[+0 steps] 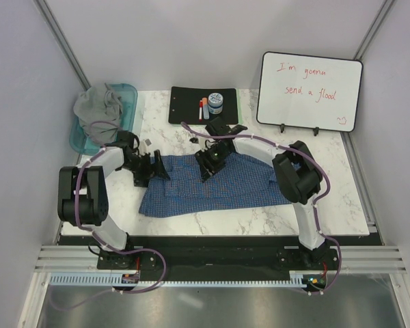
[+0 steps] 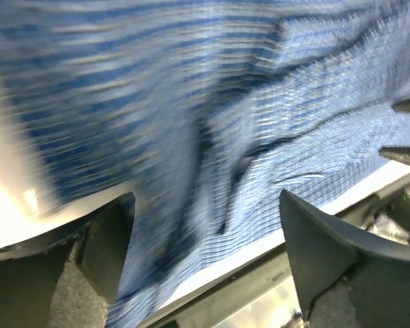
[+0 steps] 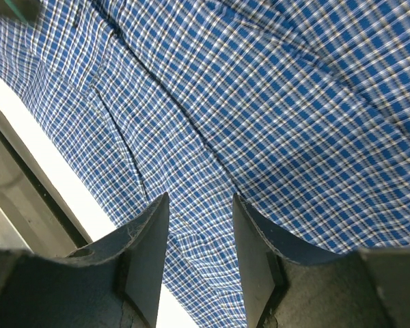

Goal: Fold and stack the long sleeve shirts
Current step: Fold the shirt

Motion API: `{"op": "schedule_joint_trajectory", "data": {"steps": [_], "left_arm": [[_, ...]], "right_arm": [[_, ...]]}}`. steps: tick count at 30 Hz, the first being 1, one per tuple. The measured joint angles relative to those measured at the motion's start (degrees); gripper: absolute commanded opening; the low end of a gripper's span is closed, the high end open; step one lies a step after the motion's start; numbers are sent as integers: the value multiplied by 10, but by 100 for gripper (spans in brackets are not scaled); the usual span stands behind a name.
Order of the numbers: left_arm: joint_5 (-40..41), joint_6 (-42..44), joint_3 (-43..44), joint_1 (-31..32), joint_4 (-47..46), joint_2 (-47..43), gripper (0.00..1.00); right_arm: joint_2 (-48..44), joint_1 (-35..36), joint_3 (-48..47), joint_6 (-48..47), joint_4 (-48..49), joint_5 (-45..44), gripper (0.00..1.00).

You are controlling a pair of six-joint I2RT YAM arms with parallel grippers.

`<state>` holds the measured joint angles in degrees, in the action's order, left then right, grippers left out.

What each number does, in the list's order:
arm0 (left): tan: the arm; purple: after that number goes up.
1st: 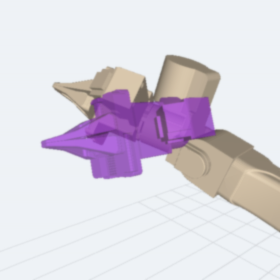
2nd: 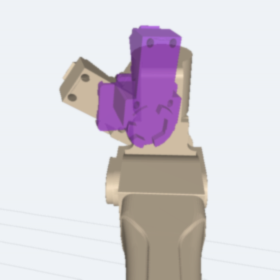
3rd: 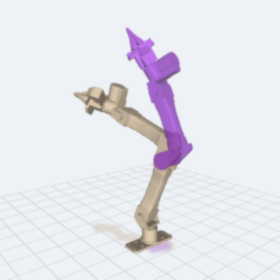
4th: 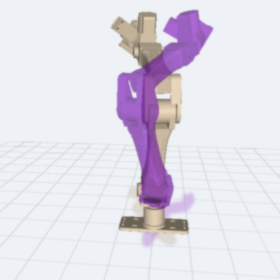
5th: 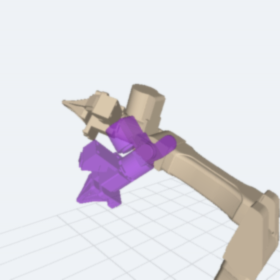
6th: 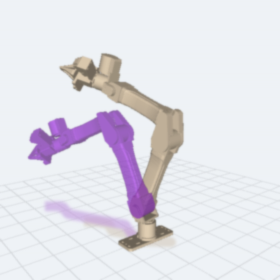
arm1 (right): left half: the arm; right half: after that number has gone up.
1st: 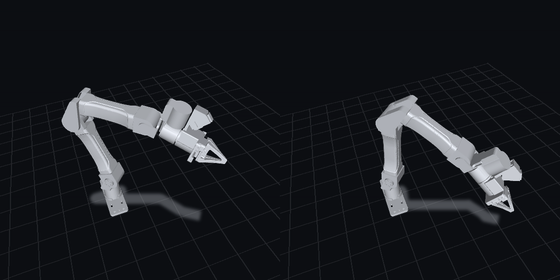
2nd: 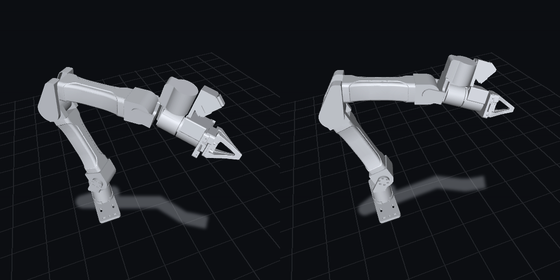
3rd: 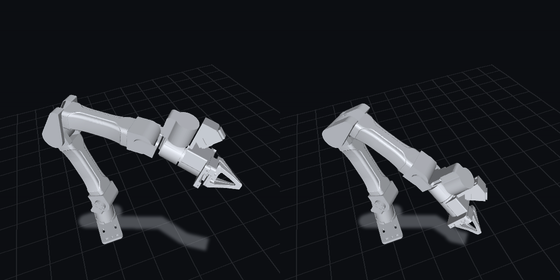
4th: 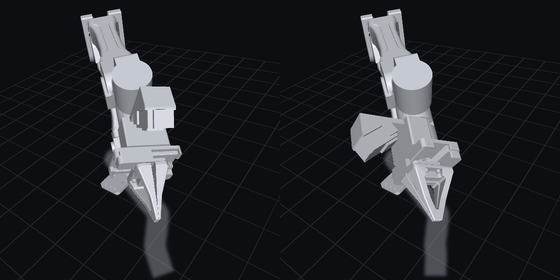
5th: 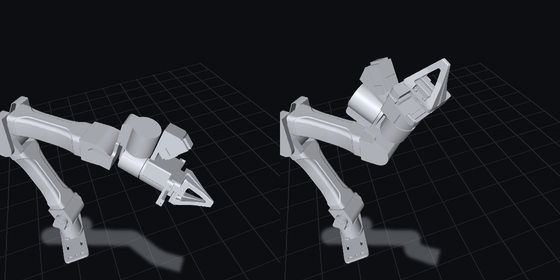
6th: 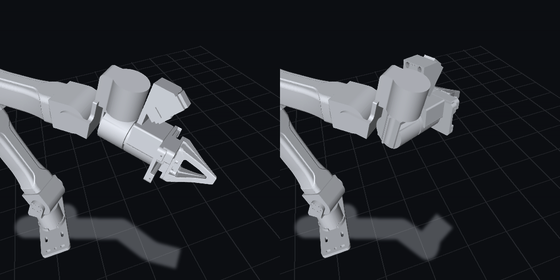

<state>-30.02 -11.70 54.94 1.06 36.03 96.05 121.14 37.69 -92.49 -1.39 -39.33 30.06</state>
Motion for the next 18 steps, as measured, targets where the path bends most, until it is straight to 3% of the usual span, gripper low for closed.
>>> {"op": "schedule_joint_trajectory", "data": {"steps": [9, 15, 18], "left_arm": [[60, 24, 1, -116, 32, -25, 99], [59, 28, -4, -118, 15, -16, 99], [48, 28, -8, -117, 3, -16, 92]], "right_arm": [[6, 7, -11, 2, -6, 2, 49], [15, 21, -36, 8, -4, 10, 48], [27, 31, -52, 17, -2, 15, 47]]}}
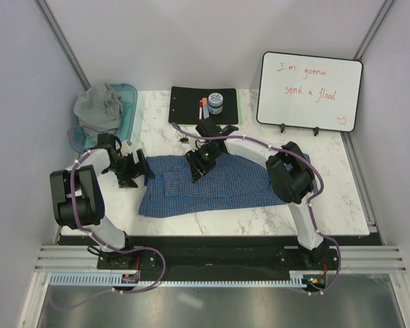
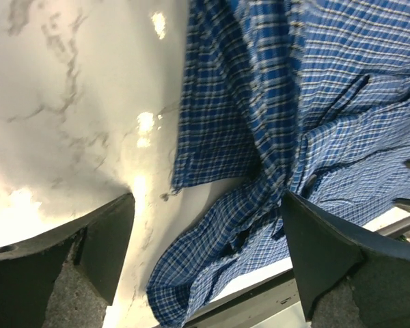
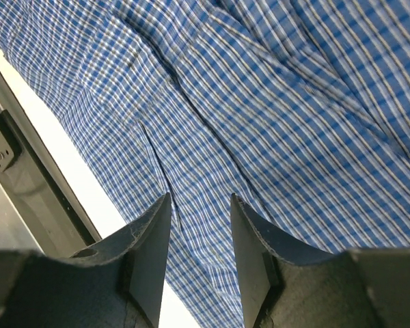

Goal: Fold and stack the long sleeve shirts
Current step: Fold the shirt

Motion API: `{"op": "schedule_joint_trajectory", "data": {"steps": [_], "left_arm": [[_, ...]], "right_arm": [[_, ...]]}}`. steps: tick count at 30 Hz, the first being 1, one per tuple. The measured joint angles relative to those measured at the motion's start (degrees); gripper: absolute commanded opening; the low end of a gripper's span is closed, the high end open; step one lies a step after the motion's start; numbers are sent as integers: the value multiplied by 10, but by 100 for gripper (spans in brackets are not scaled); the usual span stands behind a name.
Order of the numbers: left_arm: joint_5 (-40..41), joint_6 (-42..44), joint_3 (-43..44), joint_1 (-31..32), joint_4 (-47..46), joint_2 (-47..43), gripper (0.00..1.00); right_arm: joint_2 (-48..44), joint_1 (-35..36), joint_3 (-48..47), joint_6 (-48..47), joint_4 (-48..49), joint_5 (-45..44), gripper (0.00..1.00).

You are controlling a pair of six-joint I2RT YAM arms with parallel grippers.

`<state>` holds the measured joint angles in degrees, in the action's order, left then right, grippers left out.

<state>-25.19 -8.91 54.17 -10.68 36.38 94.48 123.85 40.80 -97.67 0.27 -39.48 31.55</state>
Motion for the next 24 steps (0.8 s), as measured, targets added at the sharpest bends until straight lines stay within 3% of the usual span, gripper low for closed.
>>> {"op": "schedule_joint_trajectory", "data": {"steps": [16, 24], "left_arm": [[-155, -11, -47, 18, -88, 13, 82], [-173, -28, -73, 42, -115, 12, 60]], "right_arm": [[80, 39, -58, 26, 16, 9, 45], [83, 38, -62, 33, 16, 12, 45]]}}
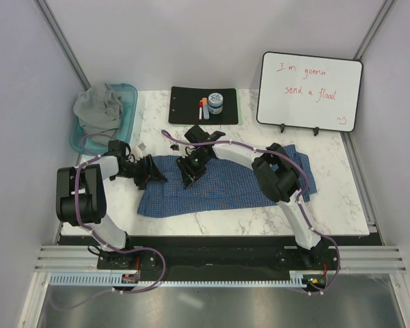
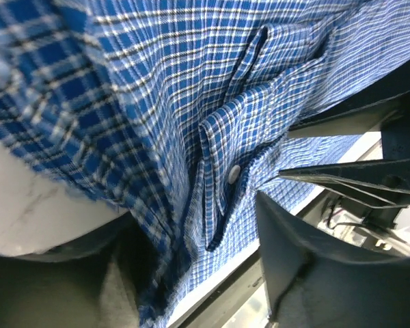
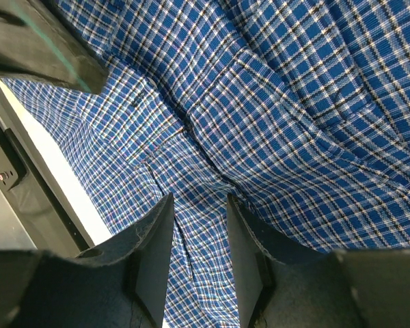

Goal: Fold and stack the long sleeve shirts
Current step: Fold the shirt

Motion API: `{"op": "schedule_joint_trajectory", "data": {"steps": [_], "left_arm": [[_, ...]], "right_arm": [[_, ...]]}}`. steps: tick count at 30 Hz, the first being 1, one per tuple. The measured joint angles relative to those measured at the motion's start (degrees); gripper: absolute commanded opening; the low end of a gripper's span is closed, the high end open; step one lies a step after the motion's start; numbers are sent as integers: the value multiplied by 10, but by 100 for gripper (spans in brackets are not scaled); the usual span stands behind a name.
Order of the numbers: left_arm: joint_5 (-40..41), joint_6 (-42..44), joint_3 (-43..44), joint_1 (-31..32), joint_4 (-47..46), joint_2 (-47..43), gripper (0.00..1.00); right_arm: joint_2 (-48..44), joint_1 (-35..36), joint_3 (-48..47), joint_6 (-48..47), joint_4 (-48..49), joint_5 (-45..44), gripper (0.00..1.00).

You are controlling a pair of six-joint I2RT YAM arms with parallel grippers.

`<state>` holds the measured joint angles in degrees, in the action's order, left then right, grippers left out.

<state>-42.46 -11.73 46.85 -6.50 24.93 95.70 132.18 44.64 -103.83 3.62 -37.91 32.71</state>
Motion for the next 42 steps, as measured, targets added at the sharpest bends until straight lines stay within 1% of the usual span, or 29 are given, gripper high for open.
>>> {"op": "schedule_joint_trajectory", "data": {"steps": [2, 4, 6, 7, 8, 10, 14, 18, 21, 26, 29, 31, 33, 42], "left_arm": [[2, -3, -4, 9, -6, 0, 54], [3, -5, -8, 19, -12, 0, 52], [3, -7, -12, 26, -17, 0, 36], [3, -8, -13, 30, -19, 0, 25], [3, -10, -13, 34, -21, 0, 12], [3, -17, -14, 38, -25, 0, 2], [18, -20, -13, 41, -20, -1, 2], [50, -14, 8, 43, 22, -2, 2], [82, -3, 24, 44, 54, -14, 2], [112, 7, 45, 48, 94, -45, 2], [125, 10, 60, 61, 108, -49, 2], [132, 12, 70, 80, 115, -50, 2], [139, 12, 78, 99, 123, -51, 2], [141, 11, 130, 159, 144, -58, 2]], "right_arm": [[0, 0, 0, 1, 0, 0, 45], [0, 0, 0, 1, 0, 0, 45], [0, 0, 0, 1, 0, 0, 45], [0, 0, 0, 1, 0, 0, 45], [0, 0, 0, 1, 0, 0, 45], [0, 0, 0, 1, 0, 0, 45], [0, 0, 0, 2, 0, 1, 49], [-9, -2, 1, -2, -4, 2, 52], [-39, -12, 19, -9, -12, 0, 52], [-105, -72, 50, -35, -42, -3, 52], [-124, -117, 60, -52, -54, -13, 51], [-124, -138, 68, -61, -61, -25, 50], [-122, -143, 76, -67, -70, -32, 49], [-71, -117, 92, -73, -80, -24, 45]]}}
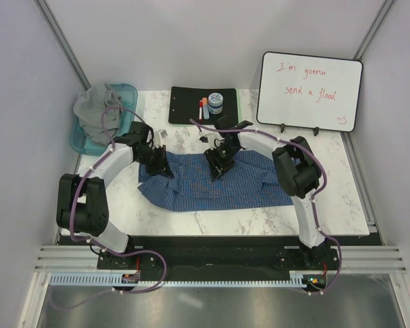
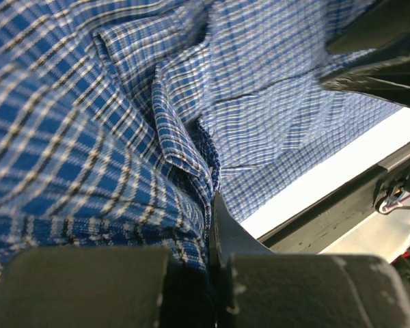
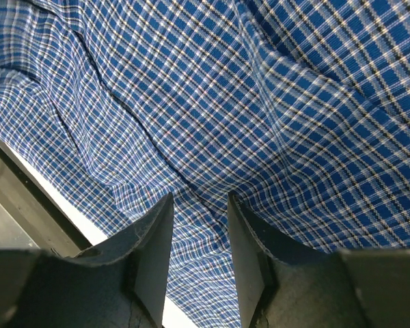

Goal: Fold and stack the long sleeve shirts
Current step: Fold the shirt

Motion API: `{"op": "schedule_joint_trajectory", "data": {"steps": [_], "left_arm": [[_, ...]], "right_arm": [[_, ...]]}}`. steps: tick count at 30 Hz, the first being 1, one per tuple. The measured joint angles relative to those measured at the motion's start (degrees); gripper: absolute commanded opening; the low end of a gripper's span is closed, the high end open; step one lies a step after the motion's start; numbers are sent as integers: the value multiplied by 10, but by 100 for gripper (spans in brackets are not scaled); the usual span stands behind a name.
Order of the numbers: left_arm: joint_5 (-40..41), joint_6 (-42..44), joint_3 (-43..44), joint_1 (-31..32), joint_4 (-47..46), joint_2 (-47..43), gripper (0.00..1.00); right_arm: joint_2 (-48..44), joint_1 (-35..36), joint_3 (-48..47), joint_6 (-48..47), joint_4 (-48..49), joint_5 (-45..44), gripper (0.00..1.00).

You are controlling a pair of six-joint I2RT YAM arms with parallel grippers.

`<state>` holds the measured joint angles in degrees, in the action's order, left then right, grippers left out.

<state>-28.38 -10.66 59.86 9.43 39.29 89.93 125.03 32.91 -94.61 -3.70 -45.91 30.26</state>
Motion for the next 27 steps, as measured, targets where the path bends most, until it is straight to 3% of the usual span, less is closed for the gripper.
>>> {"op": "schedule_joint_trajectory", "data": {"steps": [7, 12, 16, 17, 19, 22, 24, 25, 26, 27], "left_arm": [[1, -5, 25, 33, 10, 0, 2], [11, -5, 25, 20, 14, 0, 2], [16, -4, 16, -22, 14, 3, 21], [17, -3, 12, -34, 14, 3, 28], [24, 6, 3, -62, 16, 3, 54], [32, 29, -1, -106, 23, 5, 76], [39, 44, -2, -136, 24, 4, 80], [40, 51, -2, -150, 24, 4, 85], [40, 59, -2, -160, 25, 4, 99], [38, 71, -2, -170, 25, 4, 99]], "right_arm": [[0, 3, 0, 0, 1, 2, 45], [0, 3, 0, 0, 1, 1, 45], [0, 4, 1, 0, 2, 0, 45], [0, 4, 2, 0, 2, 0, 45], [-3, 4, 5, 0, 6, 0, 45], [-5, 5, 7, 0, 8, -1, 45], [-7, 7, 9, 0, 9, -3, 45], [-8, 8, 10, -1, 10, -4, 46], [-9, 10, 11, -1, 11, -4, 46], [-10, 12, 12, -1, 11, -5, 46]]}}
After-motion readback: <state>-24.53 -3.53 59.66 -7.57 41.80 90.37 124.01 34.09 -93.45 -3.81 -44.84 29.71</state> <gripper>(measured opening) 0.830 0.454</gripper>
